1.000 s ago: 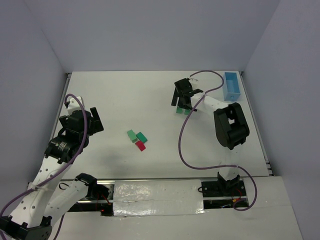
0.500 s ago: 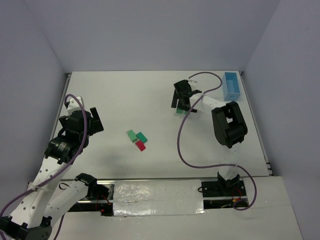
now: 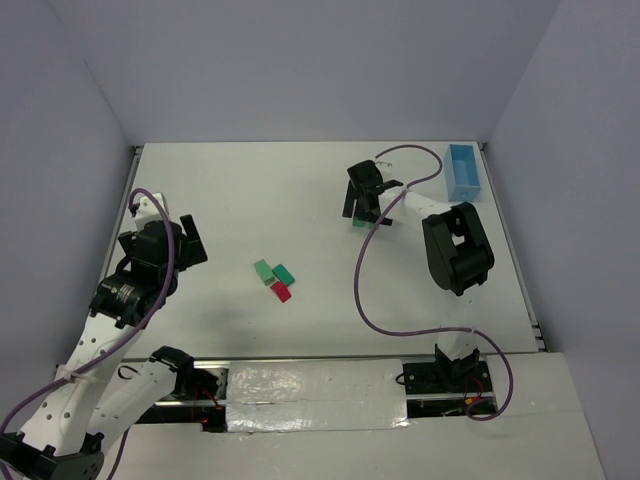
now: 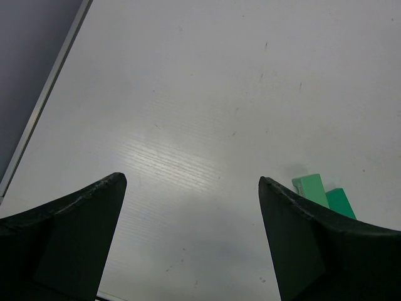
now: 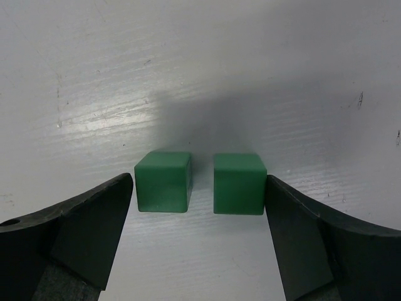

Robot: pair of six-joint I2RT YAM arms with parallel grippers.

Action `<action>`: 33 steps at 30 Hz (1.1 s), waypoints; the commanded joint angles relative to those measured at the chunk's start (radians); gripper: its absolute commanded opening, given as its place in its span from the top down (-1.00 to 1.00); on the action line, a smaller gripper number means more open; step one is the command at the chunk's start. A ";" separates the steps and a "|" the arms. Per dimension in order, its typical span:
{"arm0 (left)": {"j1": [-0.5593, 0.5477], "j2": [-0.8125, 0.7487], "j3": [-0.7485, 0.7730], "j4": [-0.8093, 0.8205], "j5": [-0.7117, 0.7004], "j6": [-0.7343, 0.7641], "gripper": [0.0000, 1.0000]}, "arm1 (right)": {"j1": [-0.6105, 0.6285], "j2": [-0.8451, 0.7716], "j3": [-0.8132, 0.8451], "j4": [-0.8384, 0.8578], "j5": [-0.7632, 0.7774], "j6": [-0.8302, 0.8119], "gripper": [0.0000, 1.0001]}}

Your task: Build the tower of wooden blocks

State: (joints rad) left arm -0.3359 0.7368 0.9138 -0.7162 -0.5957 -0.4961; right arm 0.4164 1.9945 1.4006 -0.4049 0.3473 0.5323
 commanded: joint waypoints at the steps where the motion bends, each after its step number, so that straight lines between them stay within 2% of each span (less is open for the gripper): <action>1: 0.005 -0.008 -0.003 0.040 0.002 0.024 -0.99 | -0.004 -0.007 0.014 0.024 0.002 -0.005 -0.81; 33: 0.005 -0.013 -0.003 0.041 0.004 0.024 -0.99 | -0.007 -0.011 0.009 0.057 -0.019 0.006 -0.57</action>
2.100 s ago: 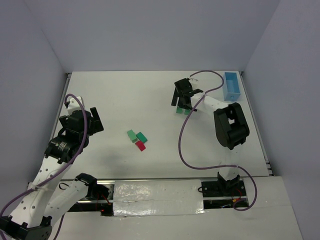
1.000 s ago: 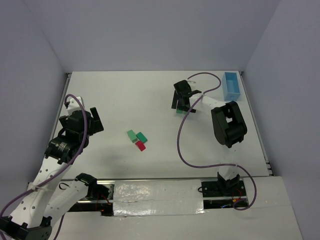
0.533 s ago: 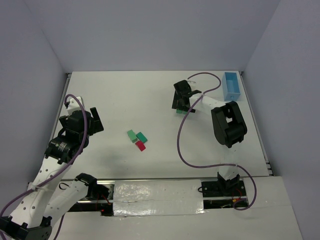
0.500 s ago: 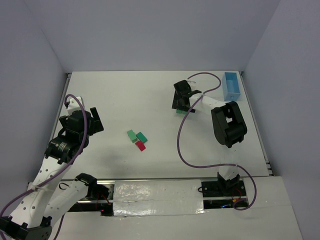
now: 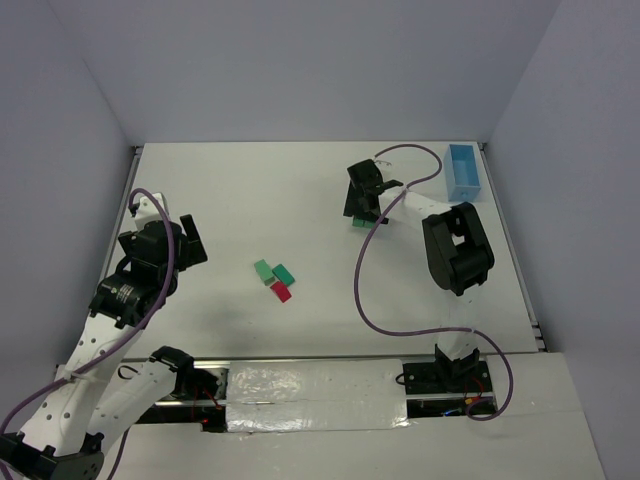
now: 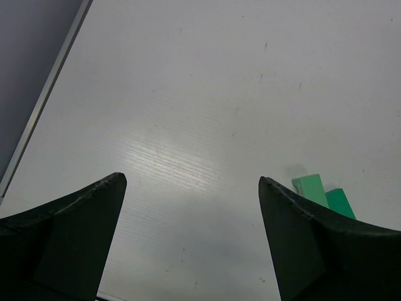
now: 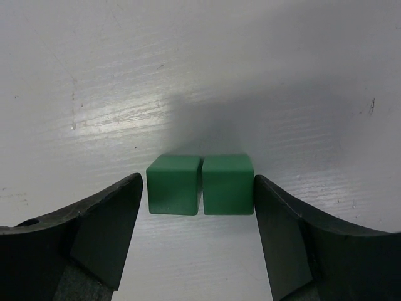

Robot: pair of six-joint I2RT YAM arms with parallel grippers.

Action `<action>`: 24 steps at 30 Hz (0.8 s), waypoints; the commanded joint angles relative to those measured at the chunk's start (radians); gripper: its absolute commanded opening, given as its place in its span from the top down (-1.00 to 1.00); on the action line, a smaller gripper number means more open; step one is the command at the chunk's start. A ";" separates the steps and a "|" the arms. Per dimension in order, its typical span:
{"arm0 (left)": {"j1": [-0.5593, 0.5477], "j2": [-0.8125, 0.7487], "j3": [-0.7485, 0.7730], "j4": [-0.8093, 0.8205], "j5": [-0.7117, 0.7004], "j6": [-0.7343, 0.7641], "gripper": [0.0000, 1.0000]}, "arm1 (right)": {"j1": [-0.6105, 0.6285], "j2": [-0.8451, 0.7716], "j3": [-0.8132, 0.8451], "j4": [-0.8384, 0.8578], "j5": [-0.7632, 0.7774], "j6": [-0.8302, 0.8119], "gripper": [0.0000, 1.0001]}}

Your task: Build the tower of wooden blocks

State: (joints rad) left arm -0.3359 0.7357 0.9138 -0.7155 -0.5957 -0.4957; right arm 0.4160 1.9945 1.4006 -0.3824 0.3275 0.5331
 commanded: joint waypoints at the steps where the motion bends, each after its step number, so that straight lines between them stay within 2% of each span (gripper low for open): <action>1: 0.005 -0.013 -0.003 0.041 0.004 0.023 -0.99 | -0.003 -0.011 0.009 0.033 -0.001 0.010 -0.56; 14: 0.005 -0.015 -0.004 0.041 0.005 0.023 -0.99 | -0.006 -0.022 -0.003 0.040 -0.004 0.018 -0.50; 16: 0.005 -0.016 -0.004 0.041 0.004 0.023 -0.99 | -0.006 -0.023 0.001 0.031 0.002 0.019 -0.54; 20: 0.005 -0.015 -0.004 0.041 0.007 0.025 -0.99 | -0.005 -0.039 -0.005 0.031 0.001 0.021 -0.78; 24: 0.005 -0.015 -0.004 0.041 0.004 0.025 -0.99 | -0.003 -0.071 -0.005 0.027 -0.002 0.015 -0.88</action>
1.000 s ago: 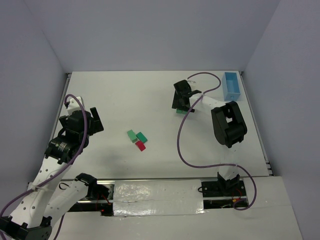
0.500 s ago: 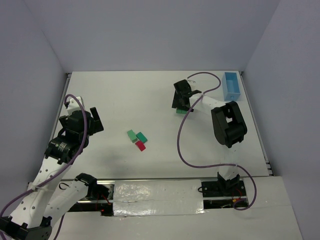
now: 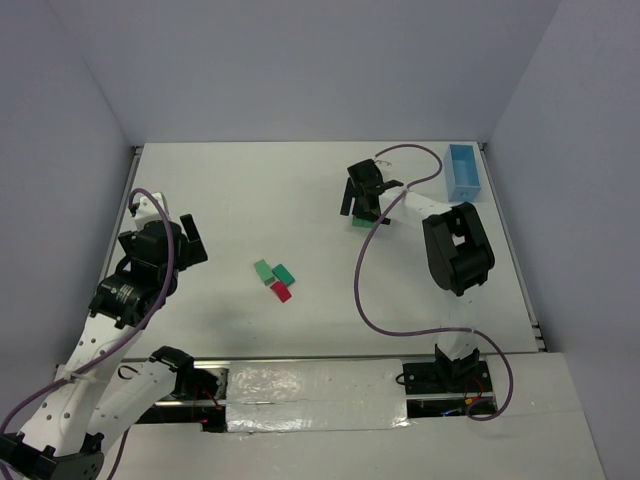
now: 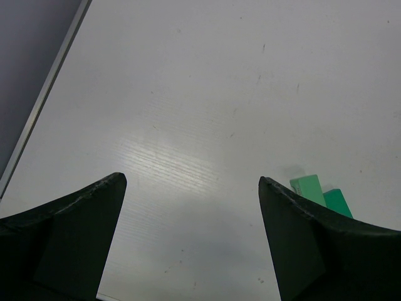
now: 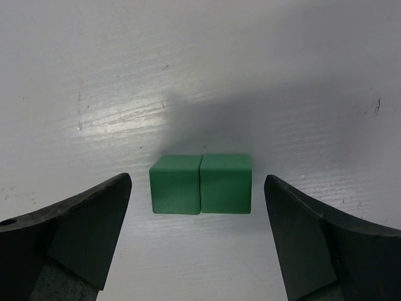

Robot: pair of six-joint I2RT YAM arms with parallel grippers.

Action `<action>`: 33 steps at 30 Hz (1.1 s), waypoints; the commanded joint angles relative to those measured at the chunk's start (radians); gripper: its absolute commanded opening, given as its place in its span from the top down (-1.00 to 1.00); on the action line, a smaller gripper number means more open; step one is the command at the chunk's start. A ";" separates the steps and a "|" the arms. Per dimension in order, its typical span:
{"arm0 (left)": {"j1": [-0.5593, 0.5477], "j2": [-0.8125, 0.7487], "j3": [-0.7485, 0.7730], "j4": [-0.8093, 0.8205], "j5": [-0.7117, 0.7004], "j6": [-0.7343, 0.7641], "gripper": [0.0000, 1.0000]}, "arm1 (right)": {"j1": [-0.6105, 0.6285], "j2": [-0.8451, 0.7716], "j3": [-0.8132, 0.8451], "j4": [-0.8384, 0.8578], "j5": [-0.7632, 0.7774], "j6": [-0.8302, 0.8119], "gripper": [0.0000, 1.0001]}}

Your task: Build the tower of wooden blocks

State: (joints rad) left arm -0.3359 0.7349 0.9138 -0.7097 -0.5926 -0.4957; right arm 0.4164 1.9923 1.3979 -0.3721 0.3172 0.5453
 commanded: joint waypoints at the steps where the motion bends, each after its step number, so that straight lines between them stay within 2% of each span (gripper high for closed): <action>1: 0.005 -0.012 -0.003 0.033 -0.001 0.022 -0.99 | -0.004 -0.090 0.000 0.009 0.011 0.001 -0.93; 6: 0.005 -0.008 -0.001 0.030 -0.013 0.019 -0.99 | 0.028 -0.231 -0.048 0.001 0.078 -0.014 -1.00; 9: 0.005 0.003 0.003 0.029 -0.019 0.016 -0.99 | 0.125 -0.357 -0.094 0.028 0.147 -0.051 -1.00; 11: 0.006 0.009 0.003 0.026 -0.026 0.013 -0.99 | 0.204 -0.424 -0.151 0.117 0.087 -0.115 -0.99; 12: 0.006 0.009 0.005 0.021 -0.029 0.011 -0.99 | 0.225 -0.437 -0.167 0.142 -0.029 -0.134 -0.99; 13: 0.006 0.011 0.007 0.018 -0.039 0.009 -0.99 | 0.267 -0.446 -0.193 0.163 -0.079 -0.149 -0.99; 15: 0.008 0.006 0.007 0.012 -0.047 0.003 -0.99 | 0.324 -0.419 -0.198 0.190 -0.151 -0.186 -0.91; 16: 0.008 -0.002 0.007 0.012 -0.050 0.002 -0.99 | 0.352 -0.402 -0.198 0.194 -0.170 -0.211 -0.75; 17: 0.009 -0.005 0.005 0.012 -0.050 0.002 -0.99 | 0.410 -0.385 -0.200 0.217 -0.187 -0.281 -0.68; 21: 0.008 -0.020 0.002 0.015 -0.044 0.002 -0.99 | 0.505 -0.253 -0.146 0.196 -0.191 -0.343 -0.38; 33: 0.008 -0.034 -0.001 0.021 -0.026 0.009 -0.99 | 0.556 -0.038 0.003 0.121 -0.168 -0.347 -0.32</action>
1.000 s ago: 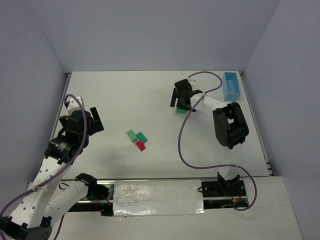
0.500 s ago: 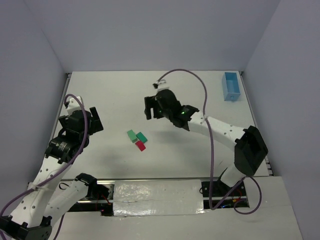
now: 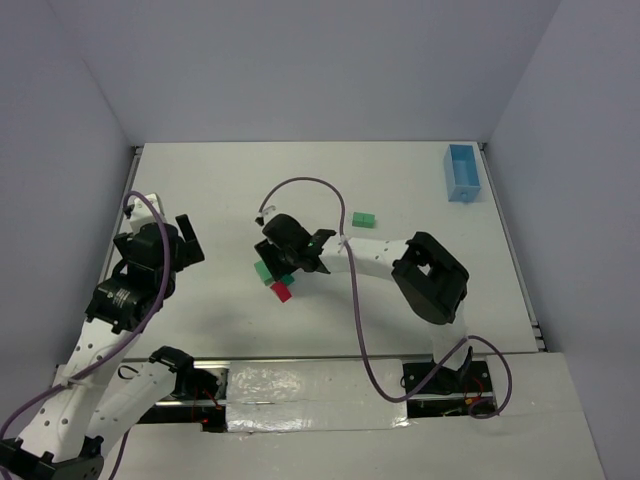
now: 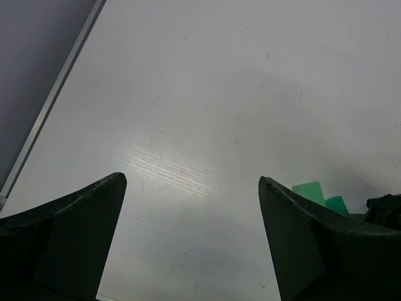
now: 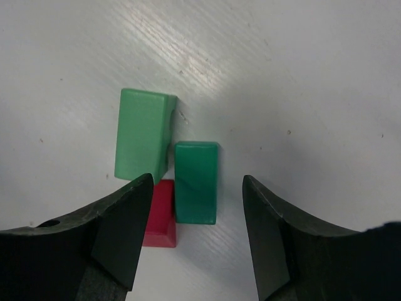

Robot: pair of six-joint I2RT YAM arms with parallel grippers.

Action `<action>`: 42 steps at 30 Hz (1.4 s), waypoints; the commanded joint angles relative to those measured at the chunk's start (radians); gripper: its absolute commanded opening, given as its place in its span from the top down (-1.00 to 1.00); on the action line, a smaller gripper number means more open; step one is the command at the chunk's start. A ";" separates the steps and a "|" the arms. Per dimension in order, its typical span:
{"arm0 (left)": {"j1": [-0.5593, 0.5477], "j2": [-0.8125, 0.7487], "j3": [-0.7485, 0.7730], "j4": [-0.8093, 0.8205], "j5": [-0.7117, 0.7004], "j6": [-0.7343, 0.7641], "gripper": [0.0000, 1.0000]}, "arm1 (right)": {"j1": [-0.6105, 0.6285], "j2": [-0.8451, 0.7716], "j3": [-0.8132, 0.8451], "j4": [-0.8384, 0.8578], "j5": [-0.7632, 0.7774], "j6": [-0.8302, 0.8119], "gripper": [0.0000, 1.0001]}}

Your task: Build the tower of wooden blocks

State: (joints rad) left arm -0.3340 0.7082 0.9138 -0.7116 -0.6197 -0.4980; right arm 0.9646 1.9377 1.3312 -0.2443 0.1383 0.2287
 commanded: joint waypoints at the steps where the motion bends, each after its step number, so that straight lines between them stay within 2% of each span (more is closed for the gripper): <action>1: 0.006 -0.007 -0.001 0.023 0.002 0.012 -0.99 | 0.006 0.023 0.075 -0.024 0.015 -0.032 -0.32; 9: 0.006 -0.010 -0.001 0.026 0.003 0.013 -0.99 | 0.006 0.053 0.091 -0.078 0.010 -0.042 -0.22; 18: 0.006 -0.015 -0.001 0.023 0.000 0.012 -0.99 | 0.010 0.047 0.020 -0.046 -0.009 -0.022 -0.19; 26: 0.006 -0.018 -0.003 0.026 0.006 0.015 -0.99 | 0.008 0.076 0.025 -0.033 -0.034 -0.083 0.05; 32: 0.006 -0.018 -0.004 0.029 0.017 0.018 -0.99 | -0.026 0.063 0.003 -0.010 -0.068 -0.118 0.06; 33: 0.006 -0.018 -0.004 0.032 0.018 0.019 -0.99 | -0.033 0.061 0.002 -0.007 -0.089 -0.121 0.09; 36: 0.007 -0.015 -0.004 0.034 0.026 0.022 -0.99 | -0.053 0.021 -0.021 0.017 -0.082 -0.150 0.47; 40: 0.006 -0.003 -0.003 0.049 0.060 0.035 -0.99 | -0.084 -0.110 -0.105 0.078 -0.077 -0.219 0.68; 42: 0.006 0.010 -0.001 0.052 0.089 0.039 -0.99 | -0.105 -0.190 -0.166 0.123 -0.107 -0.309 0.76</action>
State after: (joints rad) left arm -0.3325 0.7090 0.9138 -0.7067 -0.5716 -0.4919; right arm 0.8848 1.9049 1.2171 -0.2195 0.0608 0.0399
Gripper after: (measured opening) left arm 0.994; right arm 0.419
